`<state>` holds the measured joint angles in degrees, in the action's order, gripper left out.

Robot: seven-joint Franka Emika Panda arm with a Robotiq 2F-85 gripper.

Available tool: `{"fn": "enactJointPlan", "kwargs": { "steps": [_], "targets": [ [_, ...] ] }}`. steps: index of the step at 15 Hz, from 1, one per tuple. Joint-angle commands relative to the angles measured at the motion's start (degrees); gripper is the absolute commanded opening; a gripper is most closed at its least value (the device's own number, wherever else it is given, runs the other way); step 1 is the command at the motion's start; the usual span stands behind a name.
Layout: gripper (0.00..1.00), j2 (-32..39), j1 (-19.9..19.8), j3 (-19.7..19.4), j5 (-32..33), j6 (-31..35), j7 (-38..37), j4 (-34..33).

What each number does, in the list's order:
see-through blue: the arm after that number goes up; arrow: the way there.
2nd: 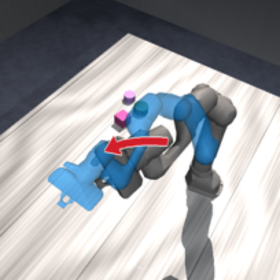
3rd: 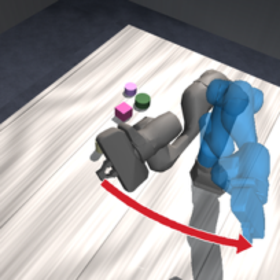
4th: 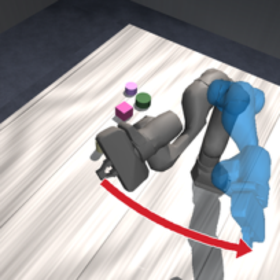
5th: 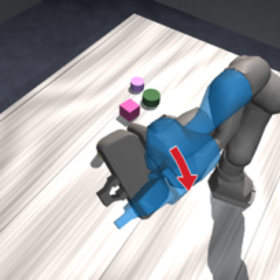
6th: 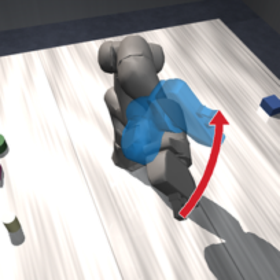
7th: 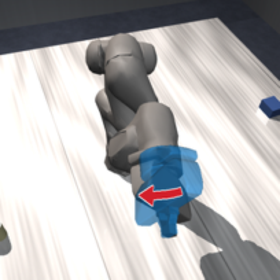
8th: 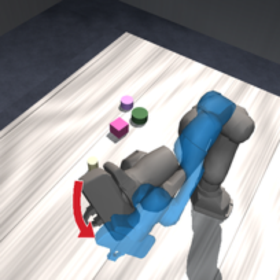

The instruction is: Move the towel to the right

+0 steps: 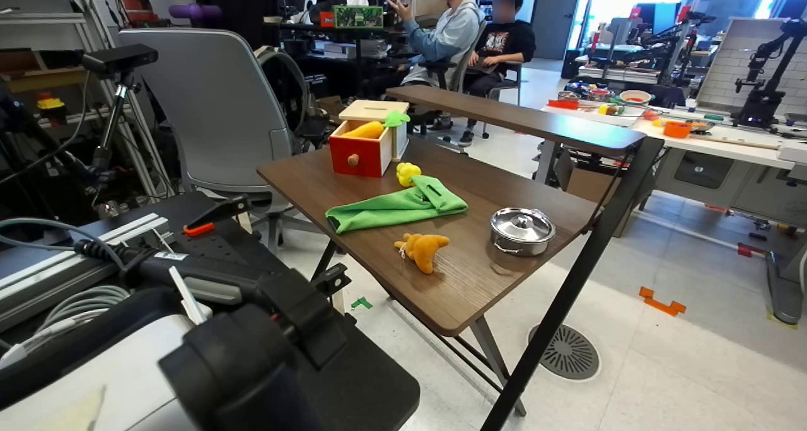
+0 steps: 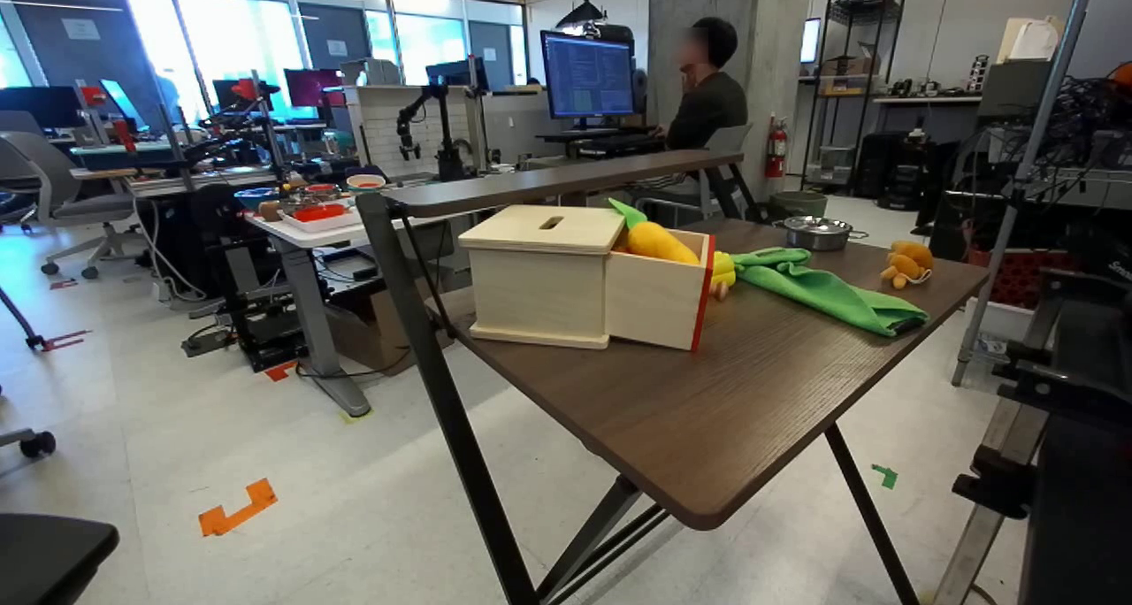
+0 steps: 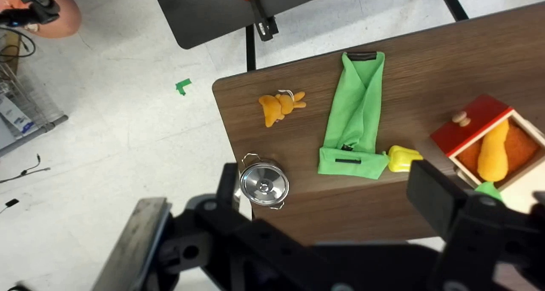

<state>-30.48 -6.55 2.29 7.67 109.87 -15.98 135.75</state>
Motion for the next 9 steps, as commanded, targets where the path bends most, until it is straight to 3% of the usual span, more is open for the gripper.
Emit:
{"fn": "enactJointPlan", "kwargs": {
  "steps": [1,4,9],
  "targets": [
    [1.0,9.7,-0.4,-1.7,-1.7,10.9,-2.5,0.1],
    [1.0,19.3,-0.2,-2.5,-2.8,19.8,-4.9,-1.0],
    [1.0,36.0,2.0,-3.1,-14.3,28.6,-3.1,-5.1]
  ]
}}
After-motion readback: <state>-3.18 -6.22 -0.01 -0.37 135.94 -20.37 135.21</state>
